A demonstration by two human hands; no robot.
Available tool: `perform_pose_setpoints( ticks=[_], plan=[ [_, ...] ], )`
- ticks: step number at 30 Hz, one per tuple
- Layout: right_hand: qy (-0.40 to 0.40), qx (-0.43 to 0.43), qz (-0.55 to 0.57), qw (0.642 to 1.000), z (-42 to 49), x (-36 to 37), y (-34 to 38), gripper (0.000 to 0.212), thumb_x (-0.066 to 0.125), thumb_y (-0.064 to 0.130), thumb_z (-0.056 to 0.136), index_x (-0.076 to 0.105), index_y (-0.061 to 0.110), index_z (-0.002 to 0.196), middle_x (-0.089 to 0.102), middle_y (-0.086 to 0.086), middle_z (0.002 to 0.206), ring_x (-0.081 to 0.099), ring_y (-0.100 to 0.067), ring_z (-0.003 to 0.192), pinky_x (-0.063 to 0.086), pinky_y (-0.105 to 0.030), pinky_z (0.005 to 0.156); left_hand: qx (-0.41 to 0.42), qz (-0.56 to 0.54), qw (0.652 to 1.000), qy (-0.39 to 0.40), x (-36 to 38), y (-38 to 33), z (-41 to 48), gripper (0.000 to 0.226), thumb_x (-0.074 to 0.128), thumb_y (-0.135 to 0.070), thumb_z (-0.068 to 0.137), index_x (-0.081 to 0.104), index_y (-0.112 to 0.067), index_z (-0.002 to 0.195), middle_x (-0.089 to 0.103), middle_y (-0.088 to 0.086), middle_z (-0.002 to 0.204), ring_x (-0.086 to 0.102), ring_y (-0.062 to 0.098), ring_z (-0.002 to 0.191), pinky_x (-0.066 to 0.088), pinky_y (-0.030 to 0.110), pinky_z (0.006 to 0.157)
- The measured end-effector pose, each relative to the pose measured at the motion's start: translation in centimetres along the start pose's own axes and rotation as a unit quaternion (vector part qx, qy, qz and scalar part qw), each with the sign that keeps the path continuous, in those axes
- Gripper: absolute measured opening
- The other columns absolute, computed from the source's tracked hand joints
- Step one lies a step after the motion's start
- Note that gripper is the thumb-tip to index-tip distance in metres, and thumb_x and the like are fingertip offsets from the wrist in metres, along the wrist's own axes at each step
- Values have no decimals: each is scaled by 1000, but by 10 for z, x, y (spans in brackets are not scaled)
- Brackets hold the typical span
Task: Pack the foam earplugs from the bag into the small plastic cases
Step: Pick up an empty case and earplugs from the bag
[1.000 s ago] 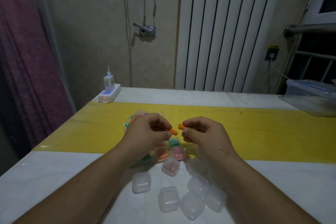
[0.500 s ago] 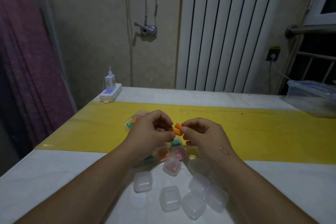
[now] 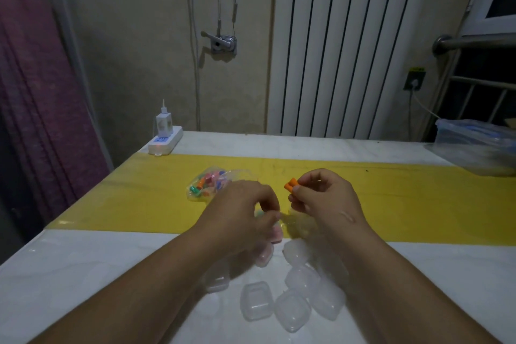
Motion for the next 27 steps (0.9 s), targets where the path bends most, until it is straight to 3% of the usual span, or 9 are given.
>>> perform_pose_setpoints(
  ticks=[4,8,10,13,15,18,23,27],
  plan=[
    [-22,-1,-34,999,5,-6,-2,10,67,-2,85,63,6,80,69,-12,77,67,-20,66,60,-37,69,75,145,983,80,19,-13,-4,33,55,-60,86,70,-32,97,61,-13,94,44,11,95,38,35,85],
    [-24,-2,-50,998,6,-7,-3,11,68,-1,83,63,9,79,69,-12,77,65,-21,66,59,-40,71,102,193,966,138,29,-15,-6,38,48,-56,93,60,-39,125,51,-13,116,33,12,109,28,36,92],
    [-32,-6,-66,997,5,-8,-2,10,68,1,83,64,10,80,70,-11,77,64,-21,66,58,-41,71,96,167,966,171,30,-13,-6,36,51,-50,93,57,-41,127,47,-14,120,29,11,112,26,34,93],
    [-37,0,-59,998,3,-8,-1,7,65,2,87,62,8,85,71,-12,82,64,-19,67,58,-37,67,78,76,981,163,25,-11,-6,26,67,-41,86,60,-40,110,47,-19,110,33,5,107,29,27,93],
    [-32,7,-39,999,2,-8,1,7,61,-1,89,61,6,89,71,-12,83,65,-19,65,59,-36,67,25,-15,990,137,19,-6,-6,22,74,-30,81,58,-36,96,52,-15,98,46,2,96,42,20,84],
    [-11,4,-11,1000,0,-6,3,15,59,-6,89,66,6,85,71,-13,80,67,-17,64,61,-31,66,-64,-143,983,96,7,2,-8,25,78,-19,79,59,-32,88,64,-8,83,63,8,76,55,30,68],
    [27,9,3,1000,-7,1,7,24,59,-11,85,72,7,75,72,-12,74,67,-17,65,59,-28,66,-112,-268,955,53,-7,9,-6,25,79,-4,76,71,-23,89,72,-1,89,69,10,84,56,24,74],
    [26,35,30,999,-13,4,10,27,49,-12,85,72,1,80,71,-15,77,64,-20,65,60,-31,67,-114,-279,953,23,-12,17,-5,21,77,-3,76,73,-23,81,68,-10,95,65,2,90,54,15,76]
  ],
)
Point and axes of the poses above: each hand's wrist, its own z-axis towards the middle knuckle, its own x-axis out of the palm, y = z × x, the point moved 4 cm from there along z, towards the middle knuckle
